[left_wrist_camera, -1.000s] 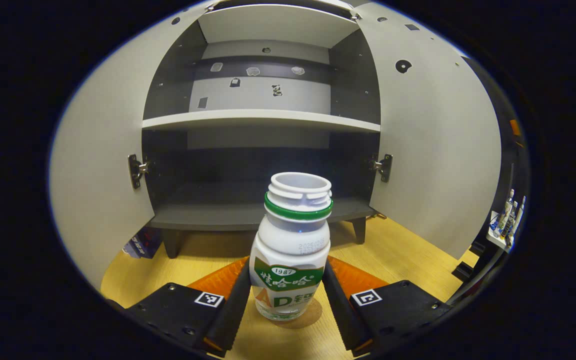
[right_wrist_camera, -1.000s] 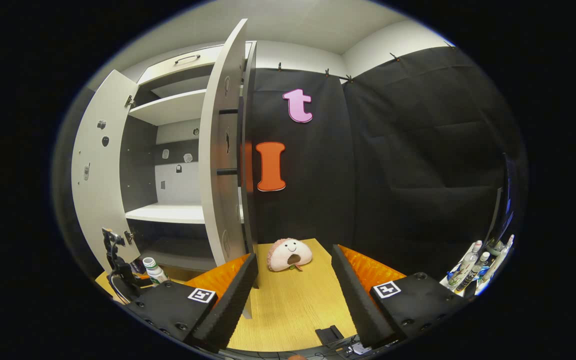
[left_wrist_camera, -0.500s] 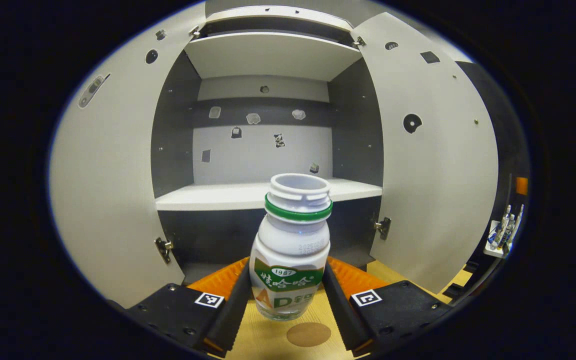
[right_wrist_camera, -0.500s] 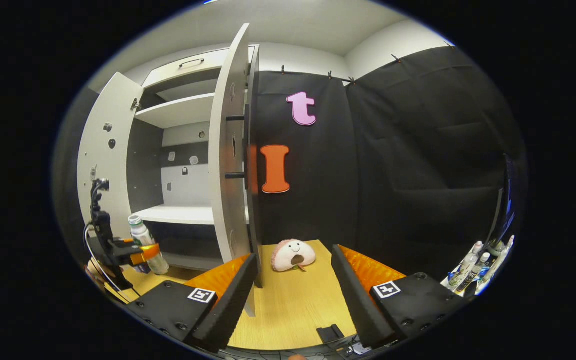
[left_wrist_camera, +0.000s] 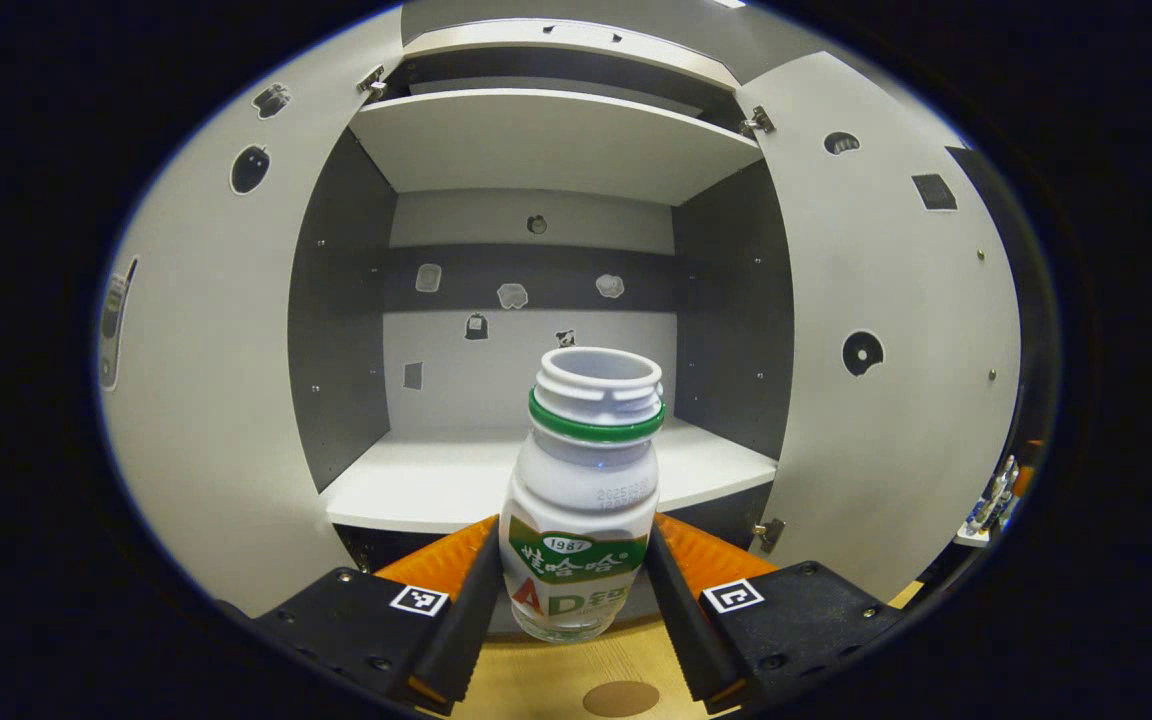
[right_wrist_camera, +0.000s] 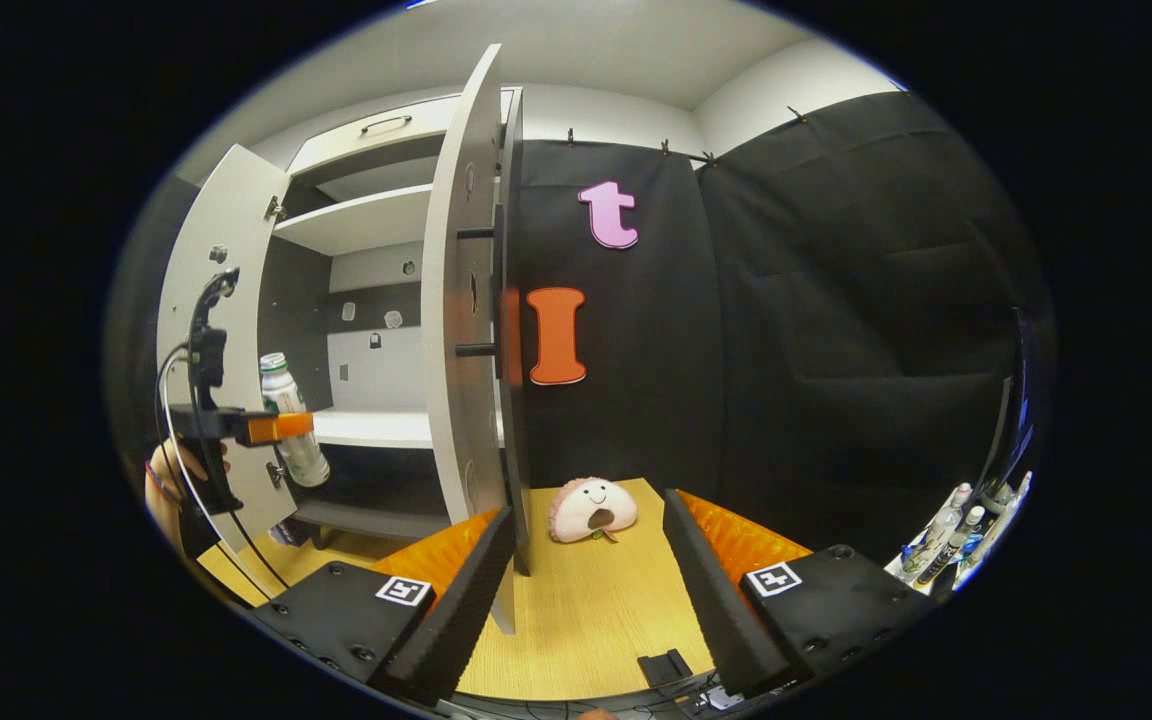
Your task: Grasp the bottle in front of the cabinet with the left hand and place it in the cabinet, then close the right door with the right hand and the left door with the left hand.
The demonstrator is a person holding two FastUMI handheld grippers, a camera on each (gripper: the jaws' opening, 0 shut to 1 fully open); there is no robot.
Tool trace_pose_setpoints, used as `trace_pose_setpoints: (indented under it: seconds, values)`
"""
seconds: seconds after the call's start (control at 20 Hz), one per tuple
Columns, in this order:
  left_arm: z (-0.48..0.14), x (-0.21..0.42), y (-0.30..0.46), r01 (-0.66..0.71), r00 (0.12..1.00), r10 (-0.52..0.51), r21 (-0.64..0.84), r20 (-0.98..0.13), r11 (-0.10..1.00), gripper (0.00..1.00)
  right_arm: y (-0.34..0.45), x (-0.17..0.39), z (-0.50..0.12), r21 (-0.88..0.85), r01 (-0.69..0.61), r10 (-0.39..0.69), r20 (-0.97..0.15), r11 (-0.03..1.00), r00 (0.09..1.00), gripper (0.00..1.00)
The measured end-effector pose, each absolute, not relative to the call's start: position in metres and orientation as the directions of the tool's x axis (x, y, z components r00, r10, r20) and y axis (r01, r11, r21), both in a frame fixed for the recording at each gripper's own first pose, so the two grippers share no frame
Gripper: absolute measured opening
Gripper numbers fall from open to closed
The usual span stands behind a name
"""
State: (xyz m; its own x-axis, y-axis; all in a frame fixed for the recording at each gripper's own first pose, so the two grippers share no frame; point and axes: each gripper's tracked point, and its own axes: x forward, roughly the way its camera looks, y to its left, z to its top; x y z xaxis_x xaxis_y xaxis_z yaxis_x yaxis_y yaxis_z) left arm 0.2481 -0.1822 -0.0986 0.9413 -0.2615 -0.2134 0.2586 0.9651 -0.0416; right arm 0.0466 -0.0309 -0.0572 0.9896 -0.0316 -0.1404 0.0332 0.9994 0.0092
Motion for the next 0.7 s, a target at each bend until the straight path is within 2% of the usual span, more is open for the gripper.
trace_pose_setpoints:
  seconds: [0.4,0.7]
  values:
    - [-0.042,0.289,-0.208,0.273,0.951,-0.266,0.027,-0.155,0.962,0.78,-0.037,0.058,-0.061,0.011,0.046,-0.044,-0.163,0.999,0.986,0.98]
    - [-0.02,0.338,-0.229,0.26,0.951,-0.265,-0.051,-0.162,0.964,0.78,-0.05,0.063,-0.062,0.011,0.068,-0.065,-0.165,0.998,0.984,0.98]
